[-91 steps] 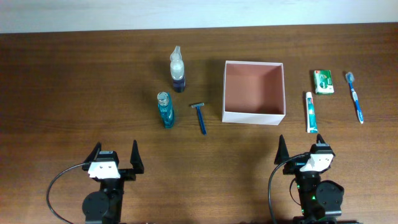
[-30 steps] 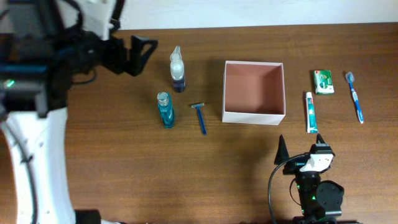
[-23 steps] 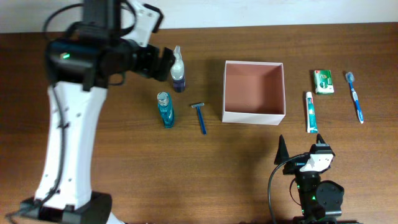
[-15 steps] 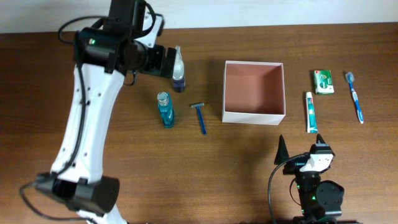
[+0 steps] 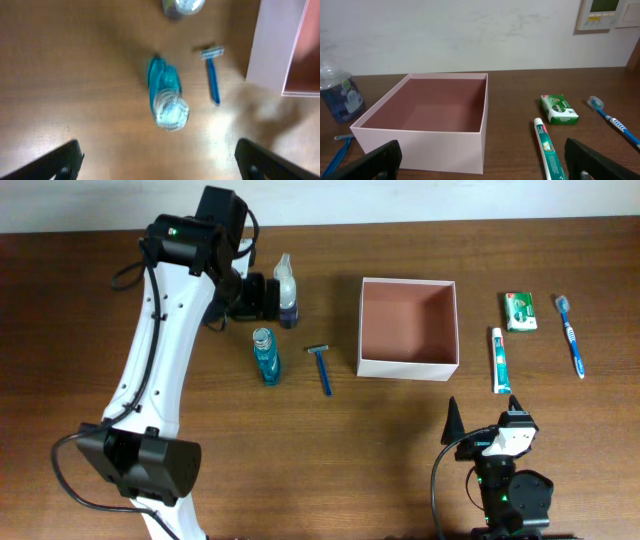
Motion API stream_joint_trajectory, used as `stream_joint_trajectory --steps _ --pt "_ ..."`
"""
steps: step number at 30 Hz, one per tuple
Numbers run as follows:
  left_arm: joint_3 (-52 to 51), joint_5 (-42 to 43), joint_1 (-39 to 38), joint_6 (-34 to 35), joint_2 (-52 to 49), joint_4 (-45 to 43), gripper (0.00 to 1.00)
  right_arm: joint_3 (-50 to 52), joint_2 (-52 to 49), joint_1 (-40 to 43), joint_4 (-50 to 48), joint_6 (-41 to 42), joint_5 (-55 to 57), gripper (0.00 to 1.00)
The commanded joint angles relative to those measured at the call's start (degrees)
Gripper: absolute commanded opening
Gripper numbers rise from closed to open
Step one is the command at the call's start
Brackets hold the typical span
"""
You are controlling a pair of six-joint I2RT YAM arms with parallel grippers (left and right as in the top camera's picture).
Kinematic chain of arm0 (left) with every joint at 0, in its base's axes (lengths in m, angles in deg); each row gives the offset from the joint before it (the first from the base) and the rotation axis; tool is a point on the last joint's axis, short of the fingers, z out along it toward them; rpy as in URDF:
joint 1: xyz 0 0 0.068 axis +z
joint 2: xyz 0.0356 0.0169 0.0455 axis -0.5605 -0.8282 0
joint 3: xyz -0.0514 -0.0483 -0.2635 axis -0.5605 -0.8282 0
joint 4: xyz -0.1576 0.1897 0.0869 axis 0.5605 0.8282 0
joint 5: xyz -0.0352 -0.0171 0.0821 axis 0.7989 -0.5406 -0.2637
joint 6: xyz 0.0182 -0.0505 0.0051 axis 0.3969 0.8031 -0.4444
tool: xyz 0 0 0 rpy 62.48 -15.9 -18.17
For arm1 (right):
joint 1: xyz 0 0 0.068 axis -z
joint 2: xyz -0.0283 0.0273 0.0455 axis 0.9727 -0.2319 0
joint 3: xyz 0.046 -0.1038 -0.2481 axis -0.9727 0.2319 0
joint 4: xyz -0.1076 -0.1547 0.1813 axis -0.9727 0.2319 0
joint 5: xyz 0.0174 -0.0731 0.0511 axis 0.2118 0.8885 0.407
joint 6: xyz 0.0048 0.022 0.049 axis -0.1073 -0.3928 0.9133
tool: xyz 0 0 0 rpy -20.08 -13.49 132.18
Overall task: Pack container
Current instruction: 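Swing the left arm up and lower the gripper over the teal mouthwash bottle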
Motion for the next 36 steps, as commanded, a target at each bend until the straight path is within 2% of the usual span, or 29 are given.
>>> stream_joint_trajectory --steps 1,8,16,26,32,36 --pt "0.63 0.92 -0.02 1.40 -0.44 1.31 0.99 0.26 0.44 -0.42 0.42 -0.37 -0.28 0.99" --pt "0.63 0.90 -1.99 3.32 -3.39 0.39 0.99 0.26 0.44 -0.42 0.42 -0.37 -0.28 0.99" --pt "0.63 -1.16 -3.02 10.69 -10.64 2.12 0.99 0.26 0.44 -0.42 0.42 -0.37 -0.28 0.99" --pt "0.63 -1.70 -2.91 9.44 -12.55 1.05 1.00 0.26 0.44 -0.42 0.42 -0.37 -0.28 0.99" --pt "0.57 -1.70 -2.97 1.88 -12.55 0.83 0.99 0.26 0.44 -0.42 0.42 -0.37 -0.28 0.99" --pt "0.57 -1.18 -2.99 1.31 -12.55 1.57 0.99 0.26 0.44 -0.42 0.42 -0.37 -0.28 0.99"
